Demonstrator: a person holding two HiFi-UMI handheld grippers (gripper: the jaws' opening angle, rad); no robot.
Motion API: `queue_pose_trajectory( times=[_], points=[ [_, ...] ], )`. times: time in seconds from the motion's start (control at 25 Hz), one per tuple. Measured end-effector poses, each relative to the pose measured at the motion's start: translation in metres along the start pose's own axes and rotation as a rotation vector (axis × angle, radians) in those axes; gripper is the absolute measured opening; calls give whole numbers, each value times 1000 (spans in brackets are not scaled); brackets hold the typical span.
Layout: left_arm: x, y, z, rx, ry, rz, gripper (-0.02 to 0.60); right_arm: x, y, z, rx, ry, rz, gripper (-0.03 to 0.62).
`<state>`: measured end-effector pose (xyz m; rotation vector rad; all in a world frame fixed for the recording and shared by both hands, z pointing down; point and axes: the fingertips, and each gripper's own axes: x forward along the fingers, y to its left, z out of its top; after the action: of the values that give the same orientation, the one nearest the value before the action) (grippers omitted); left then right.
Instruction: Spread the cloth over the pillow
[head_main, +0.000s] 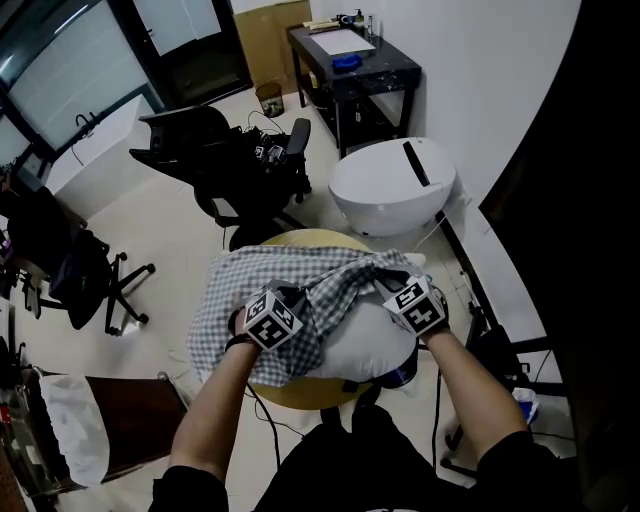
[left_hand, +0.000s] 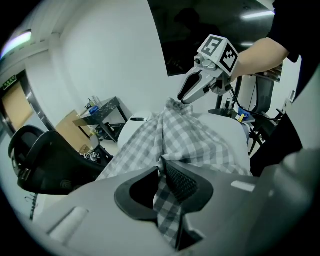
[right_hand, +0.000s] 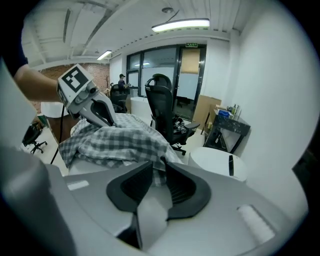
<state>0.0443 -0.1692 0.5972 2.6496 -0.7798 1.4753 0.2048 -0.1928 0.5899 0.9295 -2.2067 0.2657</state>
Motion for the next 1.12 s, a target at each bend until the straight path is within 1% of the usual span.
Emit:
queue_pose_trajectory(
  times=[0.08, 0.24, 0.44, 0.52, 0.64, 0.72, 0.76, 0.88, 1.12],
  points=[
    [1, -1, -2, -7, 4, -2, 40, 5, -2, -1, 5, 2, 18, 97],
    [4, -3, -3, -13, 12, -1, 40, 17, -1, -2, -33, 15, 43, 95],
    [4, -3, -3, -11, 20, -3, 40, 26, -2, 2, -70, 17, 45, 97],
    [5, -3, -3, -13, 23, -4, 40, 28, -2, 4, -126, 21, 33, 95],
    [6, -3, -3, -7, 30, -6, 40, 29, 0, 8, -241, 20, -8, 82],
    [7, -4, -3, -4, 33, -6, 40, 27, 3, 12, -300, 2, -35, 32],
    [7, -4, -3, -3, 32, -7, 40, 25, 4, 14, -318, -8, -49, 29],
    [8, -4, -4, 1, 32, -8, 40, 24, 7, 16, -317, -17, -61, 11],
    [1, -1, 0, 2, 5, -7, 41, 8, 5, 15, -243, -16, -63, 9]
  ],
)
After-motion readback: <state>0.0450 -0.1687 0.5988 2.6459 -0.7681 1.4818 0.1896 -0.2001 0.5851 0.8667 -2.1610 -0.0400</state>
